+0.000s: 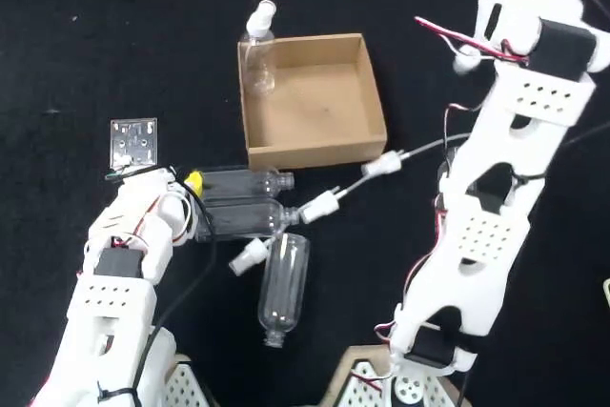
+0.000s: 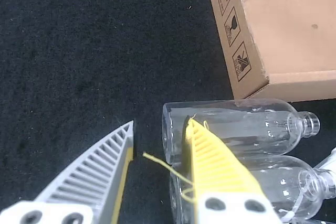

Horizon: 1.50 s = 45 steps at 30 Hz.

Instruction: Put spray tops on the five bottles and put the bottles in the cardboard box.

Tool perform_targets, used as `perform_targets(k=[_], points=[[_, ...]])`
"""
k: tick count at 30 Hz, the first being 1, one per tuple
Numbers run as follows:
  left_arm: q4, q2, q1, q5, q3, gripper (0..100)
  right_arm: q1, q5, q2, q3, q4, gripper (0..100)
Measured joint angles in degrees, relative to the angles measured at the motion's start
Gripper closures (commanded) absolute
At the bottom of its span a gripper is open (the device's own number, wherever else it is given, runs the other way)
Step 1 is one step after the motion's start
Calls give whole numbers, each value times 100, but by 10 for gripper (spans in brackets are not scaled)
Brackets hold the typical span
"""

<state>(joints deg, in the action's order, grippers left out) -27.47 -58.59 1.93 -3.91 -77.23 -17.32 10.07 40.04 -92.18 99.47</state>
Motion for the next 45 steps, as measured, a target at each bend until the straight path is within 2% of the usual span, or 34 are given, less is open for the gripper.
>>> perform_targets(k=[6,15,26,31,37,45], points=[[0,0,0,0,0,845,-26,0,-897,273,0,988],[0,0,0,0,0,845,70,0,-3534,3349,0,988],[0,0,0,0,0,845,1547,0,-6426,6426,0,988],[0,0,0,0,0,845,2532,-193,-7464,7446,-62,988],[0,0,0,0,0,845,3569,-413,-8158,8879,-993,988],[0,0,0,0,0,845,4281,-695,-8949,10980,-2418,988]])
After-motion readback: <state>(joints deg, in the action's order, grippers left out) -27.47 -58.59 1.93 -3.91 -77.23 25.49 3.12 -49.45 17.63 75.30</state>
